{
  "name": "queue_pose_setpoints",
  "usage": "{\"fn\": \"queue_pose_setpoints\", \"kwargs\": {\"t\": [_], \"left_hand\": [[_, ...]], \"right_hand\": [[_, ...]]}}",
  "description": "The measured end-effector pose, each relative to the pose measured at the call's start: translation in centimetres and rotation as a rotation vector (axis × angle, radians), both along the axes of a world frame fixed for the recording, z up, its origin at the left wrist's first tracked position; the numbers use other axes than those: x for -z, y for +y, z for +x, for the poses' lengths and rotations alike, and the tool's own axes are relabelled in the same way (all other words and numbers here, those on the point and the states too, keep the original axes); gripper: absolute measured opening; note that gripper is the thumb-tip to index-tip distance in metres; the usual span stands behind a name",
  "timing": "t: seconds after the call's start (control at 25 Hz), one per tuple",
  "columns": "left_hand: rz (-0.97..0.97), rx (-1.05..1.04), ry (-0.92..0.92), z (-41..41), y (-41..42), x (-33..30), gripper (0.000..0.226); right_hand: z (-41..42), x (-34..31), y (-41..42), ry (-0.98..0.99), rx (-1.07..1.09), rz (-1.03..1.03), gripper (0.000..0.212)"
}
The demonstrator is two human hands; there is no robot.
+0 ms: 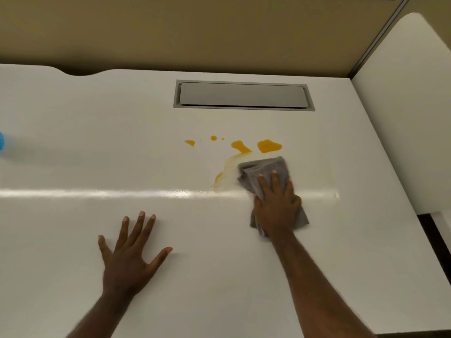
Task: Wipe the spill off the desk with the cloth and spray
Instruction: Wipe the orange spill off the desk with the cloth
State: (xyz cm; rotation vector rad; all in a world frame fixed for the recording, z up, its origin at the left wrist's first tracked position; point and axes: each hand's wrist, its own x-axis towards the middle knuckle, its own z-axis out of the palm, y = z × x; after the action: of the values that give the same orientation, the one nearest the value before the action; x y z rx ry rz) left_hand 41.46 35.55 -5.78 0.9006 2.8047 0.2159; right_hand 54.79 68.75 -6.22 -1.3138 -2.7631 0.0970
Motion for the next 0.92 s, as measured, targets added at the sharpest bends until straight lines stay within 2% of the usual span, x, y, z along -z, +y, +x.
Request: {"fn": "queue_pose_setpoints", "kwargs": {"t": [0.08,0.2,0.48,0.6,0.72,0.8,0.92], "left_hand": [[0.0,-0.05,-0.007,-1.6,-0.4,-0.2,0.083],[-0.018,-0.078,-0.009,-3.6,-0.7,-0.1,0.083],[0.003,-0.077,-0.029,-4.7,-0.5,0.3,0.08],[0.014,-0.08,-0.032,-4.7,-0.4,0.3,0.08],[0.015,-0.078,-0.027,-4.7,-0.4,0.2,0.08],[0.016,-0.075,-0.03,-4.7,-0.5,0.2,0.08],[0.005,-0.076,-0.039,-4.7,-0.4,-0.1,0.082]], "right_hand": [[1.3,-0.2,2.7,0.016,0.19,-0.024,0.058],[-0.9,-0.7,7.4,0.012,0.298,-0.096,0.057],[-9.9,-1.0,10.7,-0.007,0.204,-0.153,0.059],[-12.4,-1.1,7.4,-0.028,0.012,-0.114,0.06],[-9.5,-0.3,3.9,-0.048,-0.209,-0.036,0.059],[-7.0,-0.3,5.0,-0.067,-0.175,-0.051,0.059],[-7.4,-1.0,9.0,-0.071,0.06,-0.106,0.058]]}}
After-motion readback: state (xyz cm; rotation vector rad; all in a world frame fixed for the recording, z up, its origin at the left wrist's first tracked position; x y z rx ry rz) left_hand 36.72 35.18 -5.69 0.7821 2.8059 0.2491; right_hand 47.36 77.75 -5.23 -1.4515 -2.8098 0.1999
